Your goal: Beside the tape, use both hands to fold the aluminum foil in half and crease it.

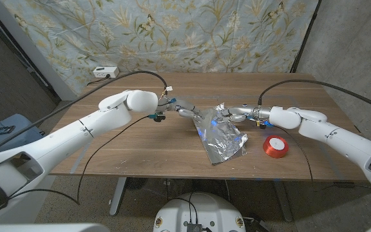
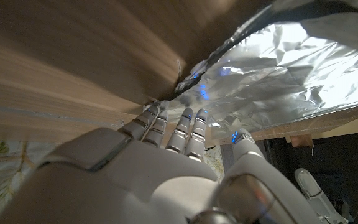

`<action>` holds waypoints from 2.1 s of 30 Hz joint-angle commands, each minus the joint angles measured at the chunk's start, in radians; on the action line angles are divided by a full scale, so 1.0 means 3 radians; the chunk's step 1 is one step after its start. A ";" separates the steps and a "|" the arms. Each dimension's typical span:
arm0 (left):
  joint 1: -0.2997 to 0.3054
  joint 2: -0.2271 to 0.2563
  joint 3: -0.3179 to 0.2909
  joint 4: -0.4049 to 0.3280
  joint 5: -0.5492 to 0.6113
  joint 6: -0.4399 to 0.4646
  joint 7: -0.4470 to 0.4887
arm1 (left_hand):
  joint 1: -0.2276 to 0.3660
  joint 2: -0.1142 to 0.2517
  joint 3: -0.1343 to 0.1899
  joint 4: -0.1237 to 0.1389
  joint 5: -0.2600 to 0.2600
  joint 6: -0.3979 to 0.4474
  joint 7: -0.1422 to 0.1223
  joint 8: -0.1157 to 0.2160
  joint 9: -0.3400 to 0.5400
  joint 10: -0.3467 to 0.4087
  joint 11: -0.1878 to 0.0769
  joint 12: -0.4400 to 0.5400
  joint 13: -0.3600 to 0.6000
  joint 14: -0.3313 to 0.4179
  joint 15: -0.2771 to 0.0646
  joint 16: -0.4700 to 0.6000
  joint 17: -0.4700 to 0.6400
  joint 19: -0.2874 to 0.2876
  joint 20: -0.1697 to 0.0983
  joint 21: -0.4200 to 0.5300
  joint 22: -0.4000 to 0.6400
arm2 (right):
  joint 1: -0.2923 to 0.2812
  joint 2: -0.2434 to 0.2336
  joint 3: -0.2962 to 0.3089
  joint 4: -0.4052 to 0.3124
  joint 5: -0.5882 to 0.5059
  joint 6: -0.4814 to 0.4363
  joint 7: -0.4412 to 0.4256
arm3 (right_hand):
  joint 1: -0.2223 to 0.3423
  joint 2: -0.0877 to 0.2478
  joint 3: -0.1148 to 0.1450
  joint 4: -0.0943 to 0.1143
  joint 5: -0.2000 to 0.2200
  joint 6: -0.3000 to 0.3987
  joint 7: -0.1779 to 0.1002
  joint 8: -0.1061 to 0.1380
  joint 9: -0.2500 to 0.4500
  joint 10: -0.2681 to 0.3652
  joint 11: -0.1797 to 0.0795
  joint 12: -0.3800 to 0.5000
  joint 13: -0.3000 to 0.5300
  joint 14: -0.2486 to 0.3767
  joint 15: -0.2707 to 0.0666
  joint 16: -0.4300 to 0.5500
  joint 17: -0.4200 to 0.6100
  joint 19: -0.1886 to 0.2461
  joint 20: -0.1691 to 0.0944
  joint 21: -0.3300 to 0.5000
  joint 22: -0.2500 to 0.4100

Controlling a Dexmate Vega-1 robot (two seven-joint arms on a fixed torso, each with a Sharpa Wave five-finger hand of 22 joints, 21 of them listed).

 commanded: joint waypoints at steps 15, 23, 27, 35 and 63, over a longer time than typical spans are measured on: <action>-0.0068 -0.0025 0.0017 0.0100 -0.0159 -0.0133 -0.0183 | -0.0060 -0.0006 0.0092 0.0033 -0.0029 0.0224 -0.0003 0.0080 0.0009 0.0207 -0.0025 0.0073 0.0024 0.0206 -0.0070 0.0070 0.0019 0.0080 -0.0050 -0.0016 0.0014 | 0.0135 0.0096 -0.0086 0.0113 -0.0059 -0.0133 -0.0047 | -0.0037 0.0008 0.0017 -0.0013 -0.0005 0.0014 -0.0002 0.0000 0.0013 -0.0001 0.0023 0.0006 0.0009 0.0009 -0.0201 0.0013 0.0017 0.0005 -0.0151 0.0016 0.0015; -0.0076 0.0033 0.0035 0.0059 -0.0130 0.0009 -0.0280 | -0.0130 -0.0007 0.0143 0.0096 -0.0049 0.0565 0.0043 0.0154 0.0014 0.0522 -0.0006 0.0171 0.0039 0.0473 -0.0091 0.0132 0.0028 0.0197 -0.0072 -0.0012 0.0018 | 0.0131 0.0077 -0.0097 0.0094 -0.0046 -0.0178 -0.0037 | -0.0045 0.0007 0.0016 -0.0009 -0.0005 0.0013 0.0001 0.0000 0.0013 0.0001 0.0017 0.0007 0.0009 0.0009 -0.0201 0.0013 0.0018 0.0003 -0.0151 0.0016 0.0015; -0.0091 0.0028 0.0058 0.0069 -0.0119 0.0045 -0.0317 | -0.0163 -0.0007 0.0166 0.0126 -0.0058 0.0679 0.0058 0.0168 0.0016 0.0643 -0.0020 0.0204 0.0045 0.0595 -0.0101 0.0157 0.0030 0.0265 -0.0080 -0.0002 0.0019 | 0.0122 0.0062 -0.0096 0.0094 -0.0034 -0.0188 -0.0035 | -0.0048 0.0006 0.0017 -0.0009 -0.0005 0.0012 0.0001 -0.0001 0.0013 0.0000 0.0019 0.0007 0.0009 0.0008 -0.0200 0.0013 0.0018 0.0003 -0.0151 0.0016 0.0015; -0.0105 0.0007 0.0098 0.0092 -0.0082 0.0063 -0.0330 | -0.0188 -0.0014 0.0193 0.0144 -0.0065 0.0787 0.0065 0.0180 0.0018 0.0725 -0.0025 0.0220 0.0049 0.0679 -0.0097 0.0162 0.0026 0.0316 -0.0084 0.0003 0.0021 | 0.0122 0.0059 -0.0101 0.0121 -0.0018 -0.0174 -0.0045 | -0.0055 0.0004 0.0019 -0.0007 -0.0004 0.0012 0.0005 0.0000 0.0013 0.0001 0.0023 0.0008 0.0008 0.0009 -0.0198 0.0012 0.0018 0.0001 -0.0154 0.0016 0.0015; -0.0169 -0.0082 0.0057 0.0141 -0.0149 -0.0017 -0.0207 | -0.0227 -0.0022 0.0242 0.0167 -0.0073 0.0772 0.0062 0.0124 0.0020 0.0724 -0.0028 0.0188 0.0056 0.0688 -0.0098 0.0119 0.0022 0.0328 -0.0070 -0.0015 0.0024 | 0.0141 0.0058 -0.0115 0.0181 0.0001 -0.0108 -0.0059 | -0.0057 0.0010 0.0030 -0.0013 -0.0001 0.0018 -0.0004 0.0002 0.0013 0.0002 0.0010 0.0009 0.0008 0.0012 -0.0201 0.0011 0.0016 0.0000 -0.0156 0.0017 0.0015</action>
